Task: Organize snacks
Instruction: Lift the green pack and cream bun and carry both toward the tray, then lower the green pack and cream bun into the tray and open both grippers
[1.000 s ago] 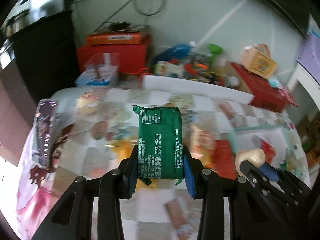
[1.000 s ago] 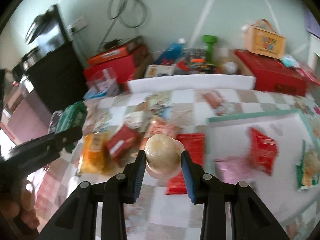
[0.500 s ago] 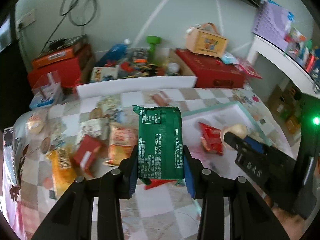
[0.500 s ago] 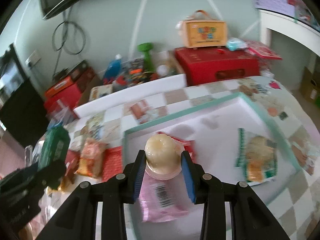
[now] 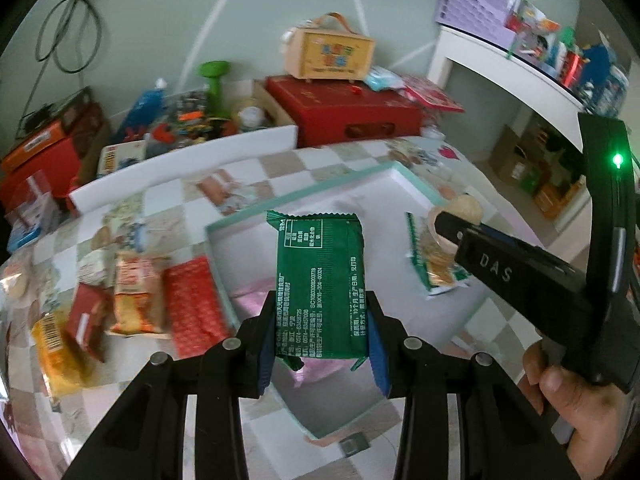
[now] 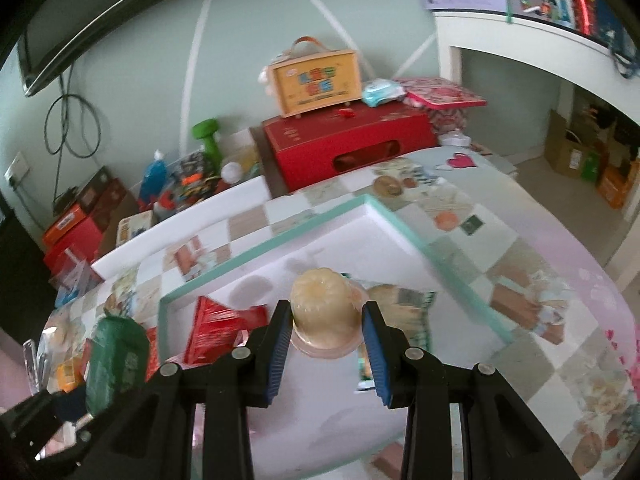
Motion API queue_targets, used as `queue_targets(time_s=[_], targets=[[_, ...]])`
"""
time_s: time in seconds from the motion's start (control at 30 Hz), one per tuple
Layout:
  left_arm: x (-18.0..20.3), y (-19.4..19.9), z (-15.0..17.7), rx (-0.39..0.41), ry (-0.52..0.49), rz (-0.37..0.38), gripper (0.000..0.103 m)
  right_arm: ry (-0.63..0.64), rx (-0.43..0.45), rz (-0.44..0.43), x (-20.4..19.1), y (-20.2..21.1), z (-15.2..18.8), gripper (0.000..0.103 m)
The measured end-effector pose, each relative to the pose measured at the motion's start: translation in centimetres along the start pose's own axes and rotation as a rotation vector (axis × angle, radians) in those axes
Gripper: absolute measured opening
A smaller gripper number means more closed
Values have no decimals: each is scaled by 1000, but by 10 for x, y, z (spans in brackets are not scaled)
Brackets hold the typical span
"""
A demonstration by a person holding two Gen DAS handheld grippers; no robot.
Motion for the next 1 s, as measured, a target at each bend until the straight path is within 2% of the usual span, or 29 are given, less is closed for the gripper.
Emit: queue_targets(time_s=[0.23, 0.43, 0.63, 1.0], targets=[[18, -20, -2, -26, -23, 21, 41, -47, -15, 24, 25, -6, 0, 39], [23, -39, 14, -91, -36, 17, 41, -67, -70, 24, 31, -21, 11, 39], [18, -48, 33, -147, -15, 7, 41, -50, -107, -2, 20, -28, 18, 39], [22, -55, 42, -183, -27, 14, 41, 6, -157, -36, -3, -33, 28, 39]])
Point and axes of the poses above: each gripper's, at about its wrist camera, not at the fingertips, and y roughly against the way its jaws point, x to its right, z to its underside, the point moved 10 cm from there along -y, roughly the way its jaws point, and after that the axes turned 1 degree about -y, right-handed, at the moved point
